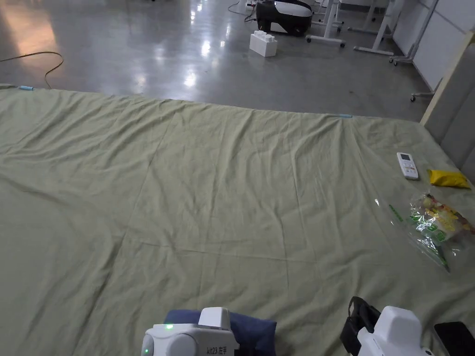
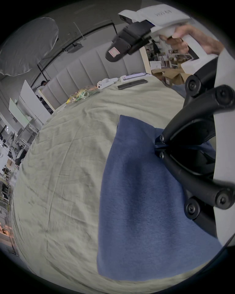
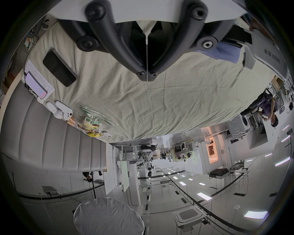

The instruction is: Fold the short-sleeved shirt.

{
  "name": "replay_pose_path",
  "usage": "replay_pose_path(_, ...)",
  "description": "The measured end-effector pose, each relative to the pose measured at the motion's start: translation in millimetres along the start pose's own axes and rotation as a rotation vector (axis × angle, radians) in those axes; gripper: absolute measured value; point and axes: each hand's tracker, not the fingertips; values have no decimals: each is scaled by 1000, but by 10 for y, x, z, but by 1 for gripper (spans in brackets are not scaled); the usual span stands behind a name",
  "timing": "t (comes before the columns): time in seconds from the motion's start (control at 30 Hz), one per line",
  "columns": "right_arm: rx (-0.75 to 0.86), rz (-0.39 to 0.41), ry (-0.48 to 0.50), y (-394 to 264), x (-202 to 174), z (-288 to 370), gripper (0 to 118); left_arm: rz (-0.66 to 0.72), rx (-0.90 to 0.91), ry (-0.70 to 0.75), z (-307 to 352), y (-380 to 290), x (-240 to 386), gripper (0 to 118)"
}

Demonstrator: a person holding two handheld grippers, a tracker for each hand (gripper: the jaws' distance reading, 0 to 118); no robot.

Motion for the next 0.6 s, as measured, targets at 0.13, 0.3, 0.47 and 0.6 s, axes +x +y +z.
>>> replay_pose_path(0.13, 1, 2, 0, 8, 9, 11, 1, -37, 3, 21, -47, -52, 19, 3)
replay_pose_path(0.3, 10, 7, 4, 51, -3, 32, 1, -64, 25, -17, 165, 3, 57, 3)
replay_pose_path(0.47, 61, 45, 2, 181, -82, 65, 1, -115, 198, -88, 689, 171, 89, 3)
replay_pose_path(0.6, 130, 83, -5, 329, -208, 79, 1, -203, 427, 82, 1111, 308, 79, 3)
